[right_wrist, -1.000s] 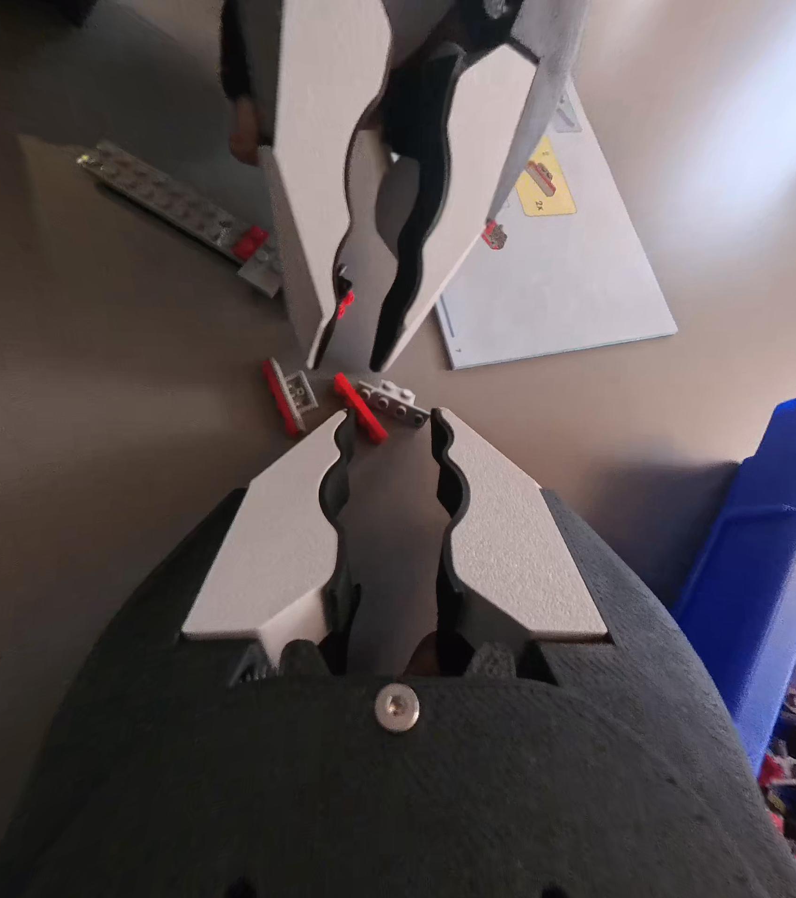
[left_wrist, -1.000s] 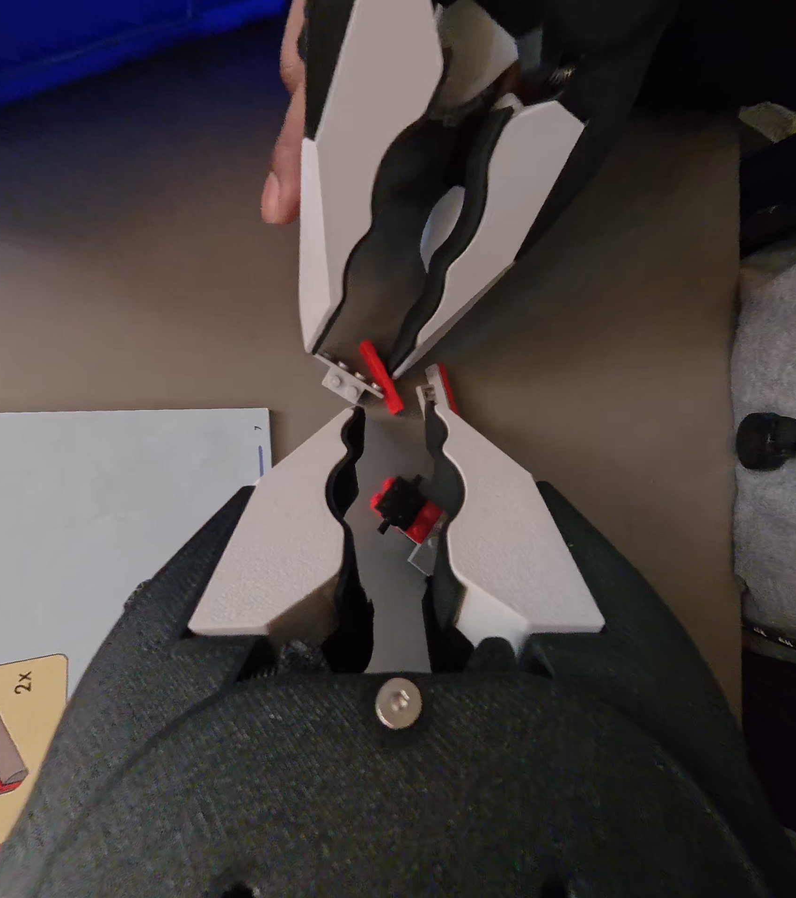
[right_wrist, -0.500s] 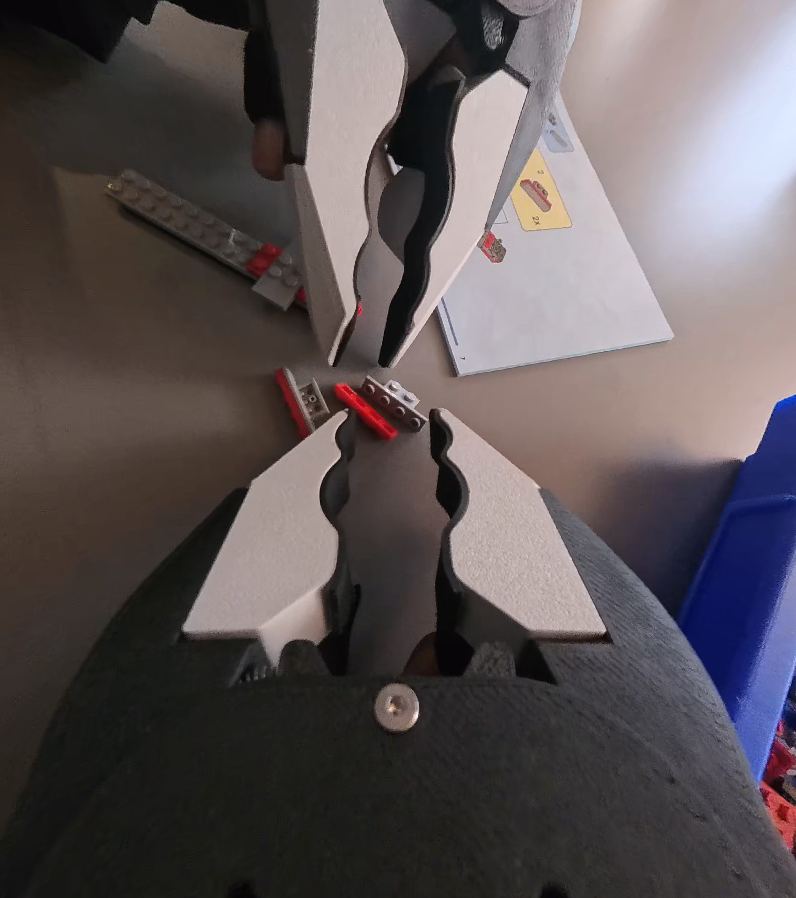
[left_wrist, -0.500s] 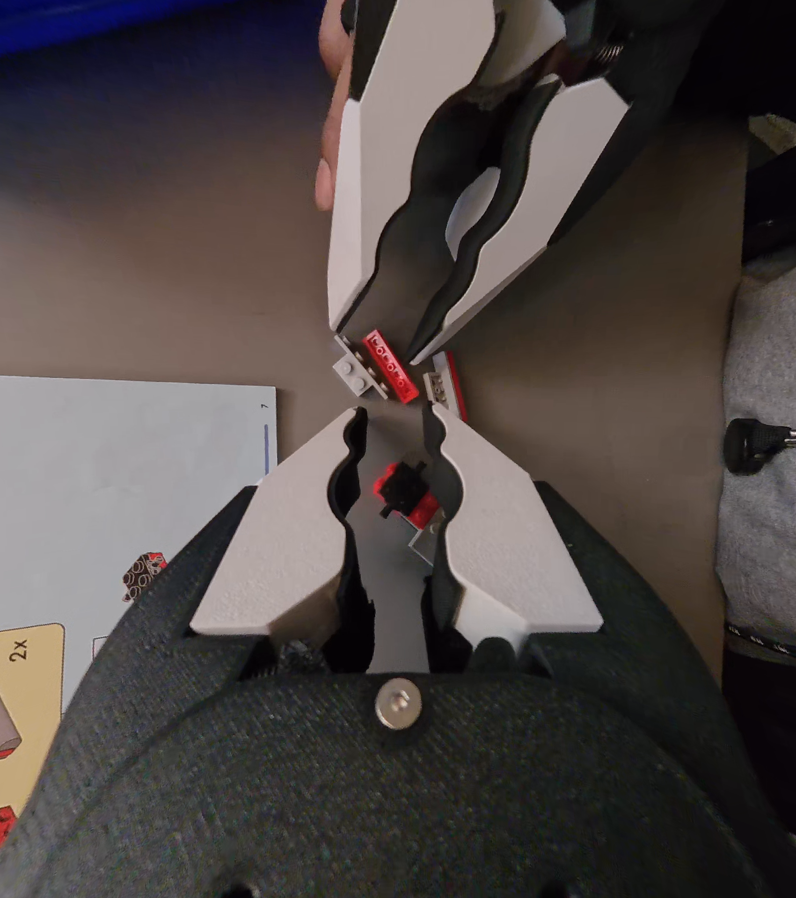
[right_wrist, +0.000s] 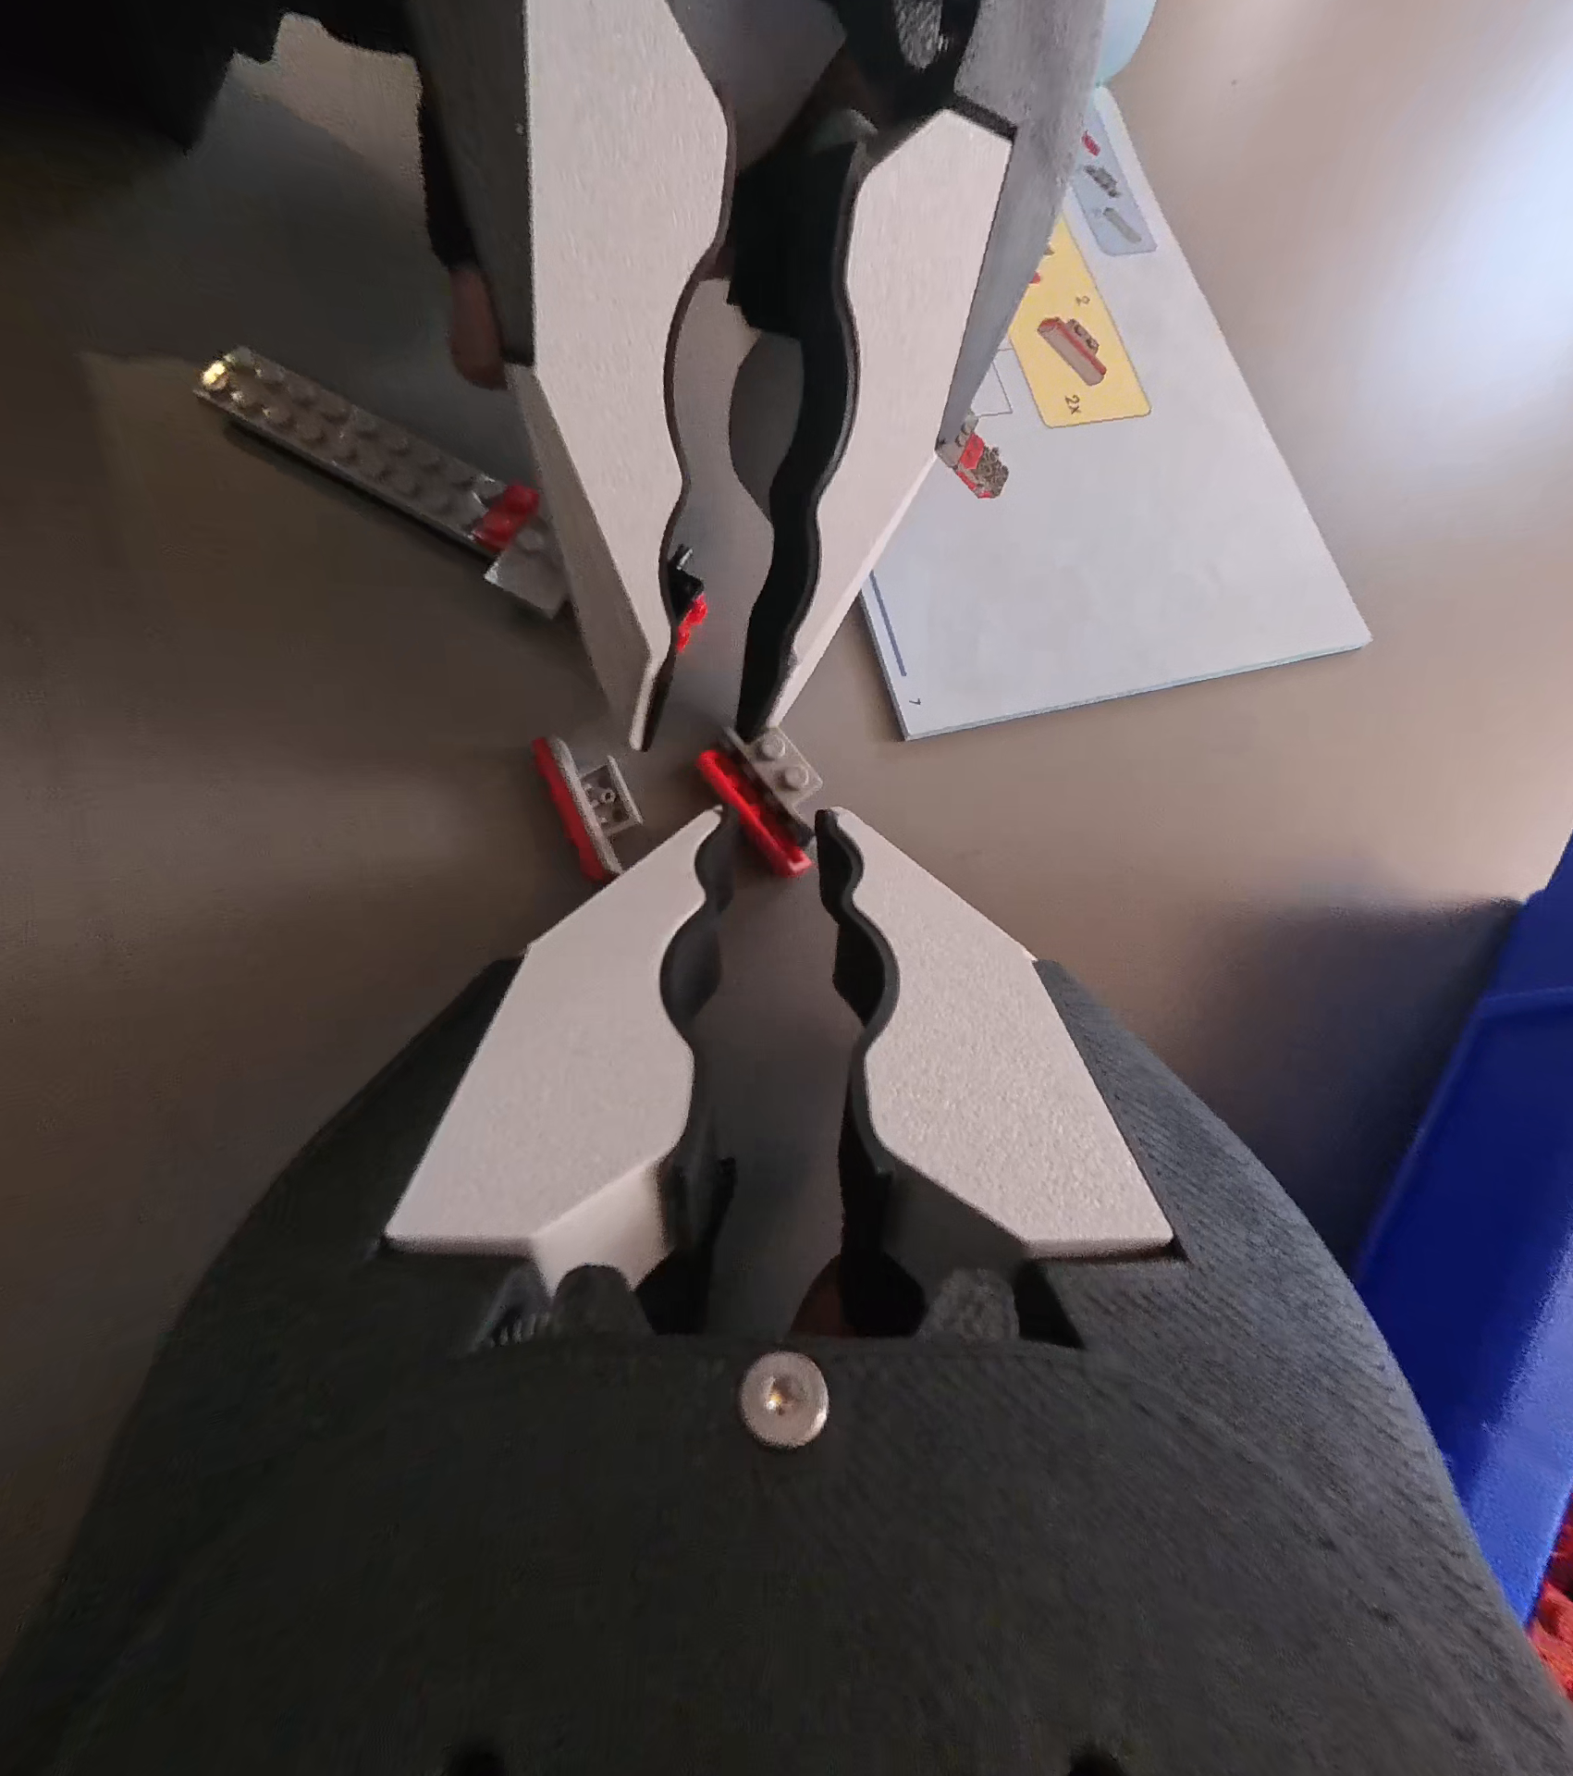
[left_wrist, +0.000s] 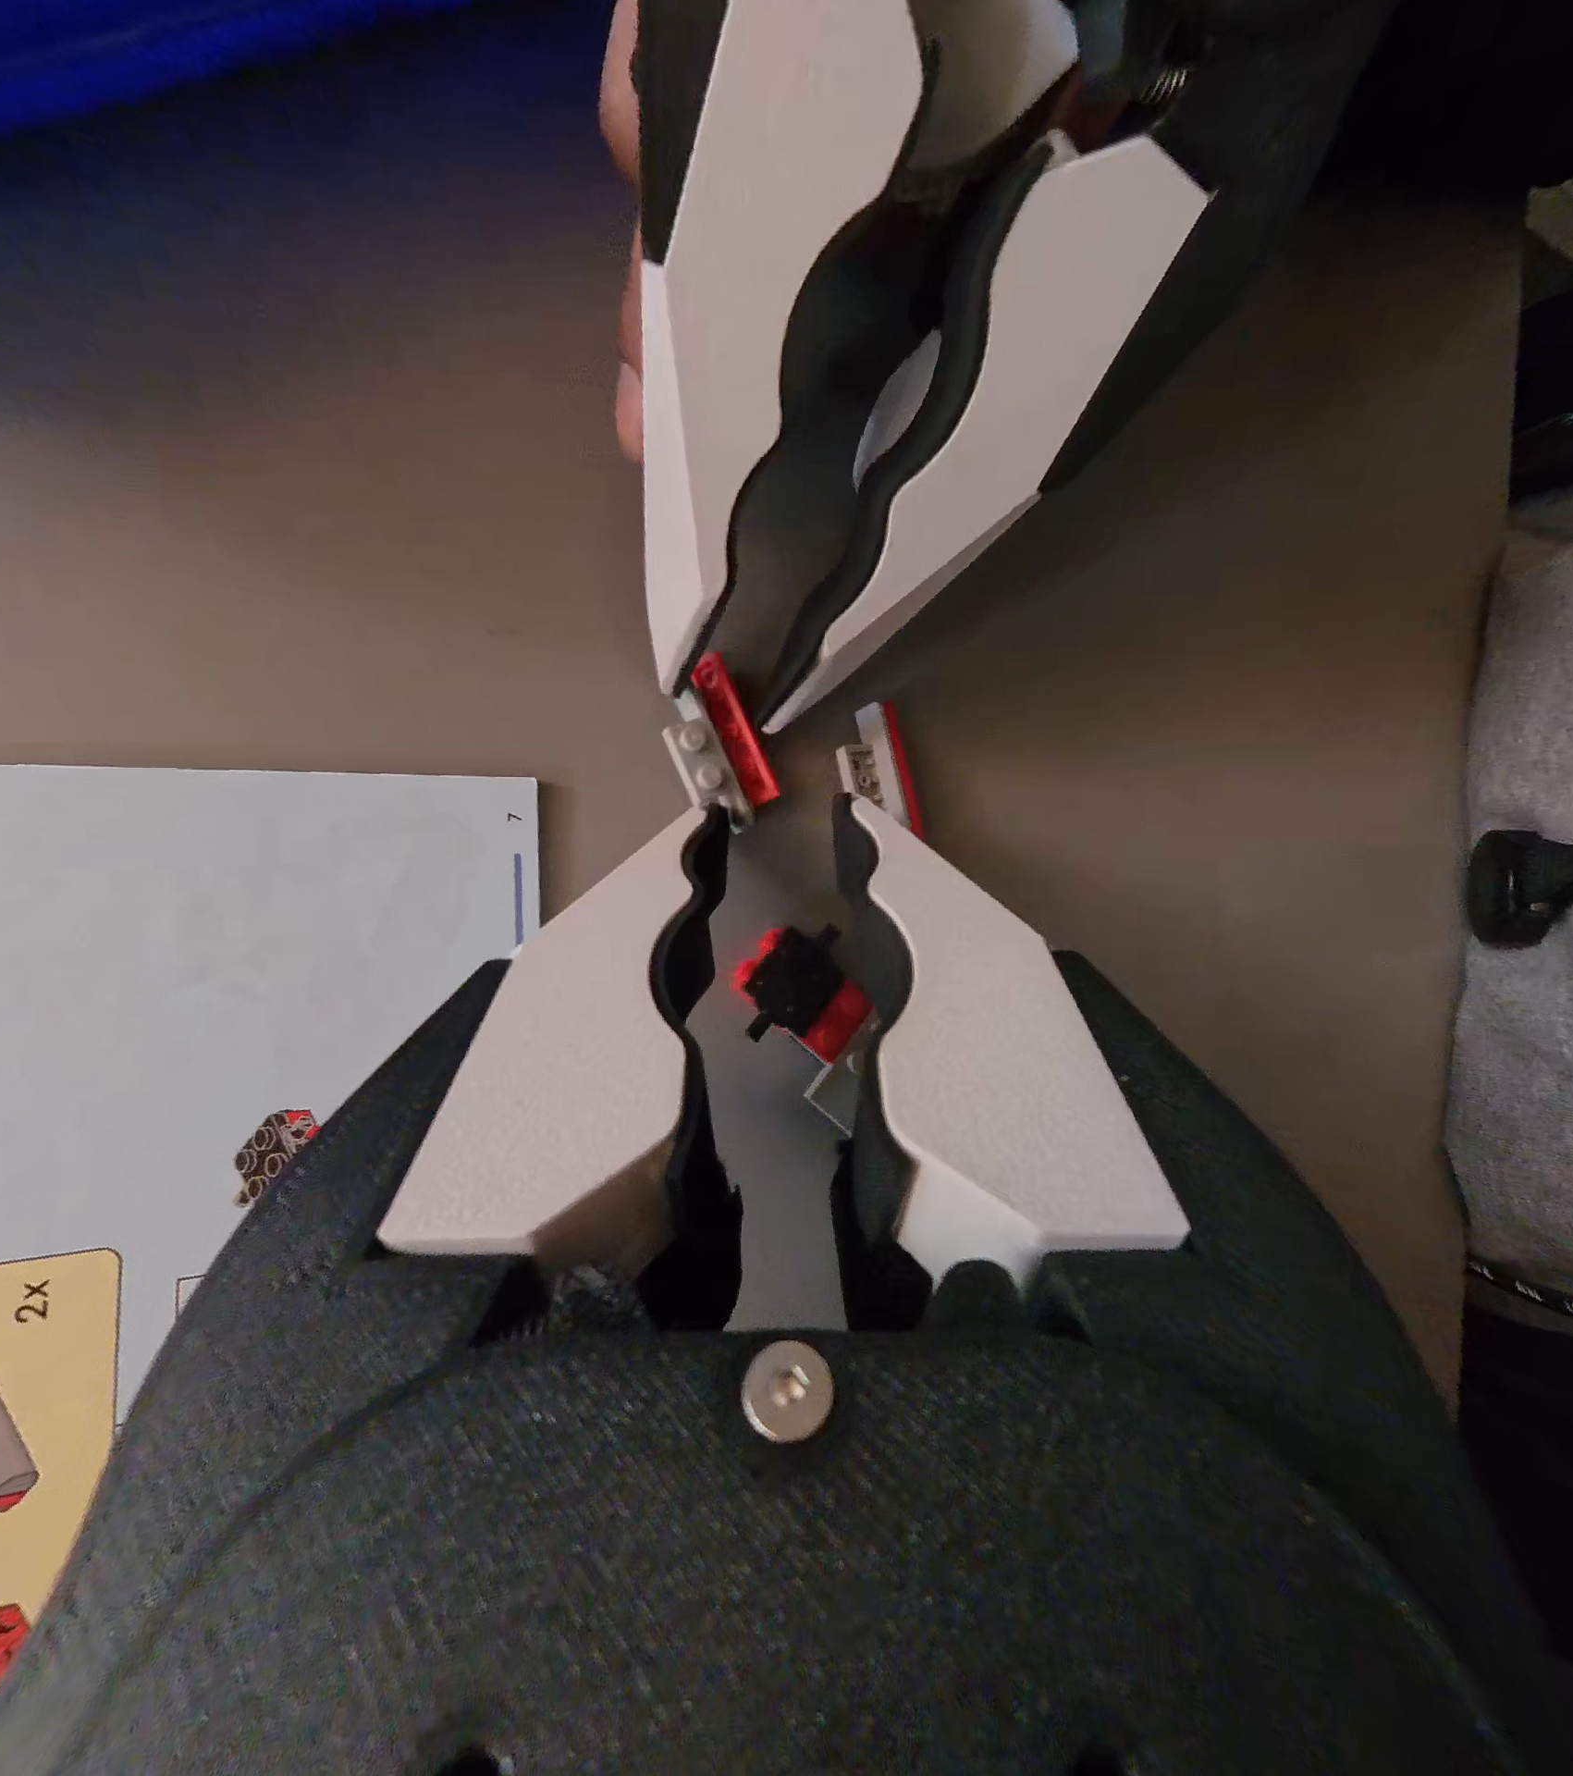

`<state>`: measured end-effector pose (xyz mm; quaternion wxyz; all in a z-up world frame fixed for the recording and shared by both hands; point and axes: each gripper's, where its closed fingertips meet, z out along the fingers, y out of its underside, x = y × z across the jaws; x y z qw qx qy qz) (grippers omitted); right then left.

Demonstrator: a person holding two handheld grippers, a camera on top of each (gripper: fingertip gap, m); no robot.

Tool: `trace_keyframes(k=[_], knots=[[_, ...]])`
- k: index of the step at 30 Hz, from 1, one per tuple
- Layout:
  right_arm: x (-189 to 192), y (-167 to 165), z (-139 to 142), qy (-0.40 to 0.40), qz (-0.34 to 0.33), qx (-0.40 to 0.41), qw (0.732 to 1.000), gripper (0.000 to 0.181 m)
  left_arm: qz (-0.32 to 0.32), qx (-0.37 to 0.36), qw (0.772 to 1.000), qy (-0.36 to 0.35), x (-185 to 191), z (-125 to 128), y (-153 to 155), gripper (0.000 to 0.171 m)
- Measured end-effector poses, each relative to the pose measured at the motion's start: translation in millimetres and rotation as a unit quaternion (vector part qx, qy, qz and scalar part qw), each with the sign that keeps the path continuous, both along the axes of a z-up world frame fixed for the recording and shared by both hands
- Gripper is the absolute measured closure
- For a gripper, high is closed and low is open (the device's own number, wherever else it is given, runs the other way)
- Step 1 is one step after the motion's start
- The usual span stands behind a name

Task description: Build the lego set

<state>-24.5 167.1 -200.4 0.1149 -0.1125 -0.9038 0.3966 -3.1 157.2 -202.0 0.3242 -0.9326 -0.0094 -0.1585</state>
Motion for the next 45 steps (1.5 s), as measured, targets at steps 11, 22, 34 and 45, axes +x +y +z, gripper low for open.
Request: trace_keyframes(k=[11, 22, 34, 45], knots=[[3.0, 1.7, 2.8, -0.004, 0.004, -0.012, 1.0, 0.15, 0.003, 0.008, 0.999, 0.035, -3.5, -1.4, 4.0, 0.153], [0.4, 2.9, -3.1, -0.016, -0.004, 0.005, 1.0, 0.155, -0.002, 0.013, 0.999, 0.052, -5.8, -2.7, 4.6, 0.158], [1.6, 1.7, -0.4, -0.019, -0.001, -0.005, 1.0, 0.164, -0.02, 0.03, 0.994, 0.108, -9.0, -4.0, 3.6, 0.156], [1.3, 1.7, -0.8, -0.024, -0.001, -0.007, 1.0, 0.154, -0.022, 0.042, 0.99, 0.134, -13.2, -4.2, 7.1, 0.16]])
